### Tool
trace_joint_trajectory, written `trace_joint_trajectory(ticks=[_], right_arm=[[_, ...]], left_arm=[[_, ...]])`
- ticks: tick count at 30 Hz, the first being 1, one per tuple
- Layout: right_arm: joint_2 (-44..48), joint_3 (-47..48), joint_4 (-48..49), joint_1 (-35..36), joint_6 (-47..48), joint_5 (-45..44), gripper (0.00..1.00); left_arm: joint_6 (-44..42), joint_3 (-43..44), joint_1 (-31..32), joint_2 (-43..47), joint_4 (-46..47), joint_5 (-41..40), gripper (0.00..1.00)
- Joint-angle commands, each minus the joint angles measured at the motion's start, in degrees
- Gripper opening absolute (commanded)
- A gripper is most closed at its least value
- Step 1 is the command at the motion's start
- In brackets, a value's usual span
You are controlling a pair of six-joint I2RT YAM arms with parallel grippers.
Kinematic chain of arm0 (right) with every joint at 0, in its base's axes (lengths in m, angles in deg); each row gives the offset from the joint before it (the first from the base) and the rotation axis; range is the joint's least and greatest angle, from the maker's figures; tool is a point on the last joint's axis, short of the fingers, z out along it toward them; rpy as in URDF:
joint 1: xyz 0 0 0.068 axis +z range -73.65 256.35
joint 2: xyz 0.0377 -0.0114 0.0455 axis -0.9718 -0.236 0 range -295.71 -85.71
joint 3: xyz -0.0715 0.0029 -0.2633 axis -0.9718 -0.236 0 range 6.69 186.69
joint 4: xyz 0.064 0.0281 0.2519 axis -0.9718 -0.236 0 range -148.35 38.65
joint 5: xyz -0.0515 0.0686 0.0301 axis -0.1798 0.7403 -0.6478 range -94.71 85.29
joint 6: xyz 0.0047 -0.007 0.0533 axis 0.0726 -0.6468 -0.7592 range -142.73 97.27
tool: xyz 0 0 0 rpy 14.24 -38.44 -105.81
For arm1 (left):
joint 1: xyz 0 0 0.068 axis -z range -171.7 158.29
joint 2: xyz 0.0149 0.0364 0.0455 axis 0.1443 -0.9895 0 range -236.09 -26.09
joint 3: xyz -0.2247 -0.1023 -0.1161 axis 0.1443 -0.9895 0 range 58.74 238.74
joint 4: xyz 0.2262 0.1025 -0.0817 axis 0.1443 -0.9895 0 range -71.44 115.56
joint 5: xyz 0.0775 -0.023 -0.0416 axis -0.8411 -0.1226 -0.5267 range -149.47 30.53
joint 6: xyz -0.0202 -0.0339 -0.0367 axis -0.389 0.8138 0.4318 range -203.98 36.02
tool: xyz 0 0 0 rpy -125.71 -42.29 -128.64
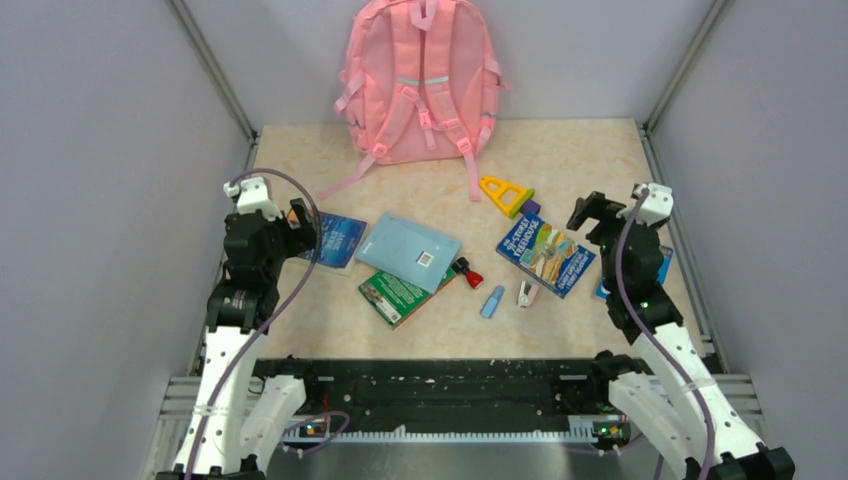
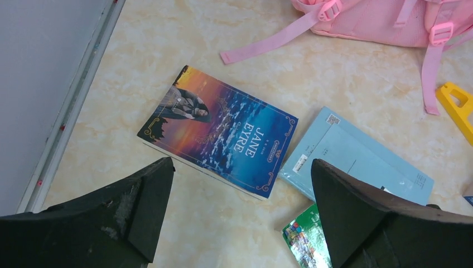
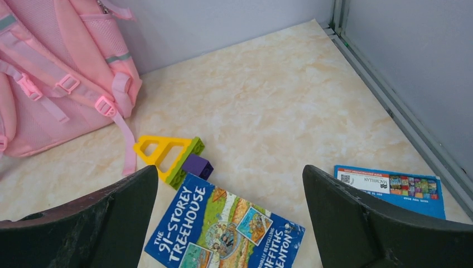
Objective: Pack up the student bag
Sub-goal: Move the book to the center of the board.
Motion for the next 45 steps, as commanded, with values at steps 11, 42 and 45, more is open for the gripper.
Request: trace_joint_trajectory(ticks=[11, 42, 45], right_arm=[[10.54, -4.75, 2.44, -0.54, -0.71, 2.81, 0.99], [19.47, -8.33, 4.45, -0.44, -1.42, 18.08, 0.99], [19.96, -8.4, 4.63, -0.42, -1.22, 19.32, 0.99]], left_arm=[[-1.6, -2.63, -0.26, 2.57, 5.79, 1.04, 0.97], [-0.43, 45.34, -0.08, -62.63, 34.23, 21.01, 0.94], [1.8, 52.42, -0.17, -69.39, 34.72, 19.11, 0.94]])
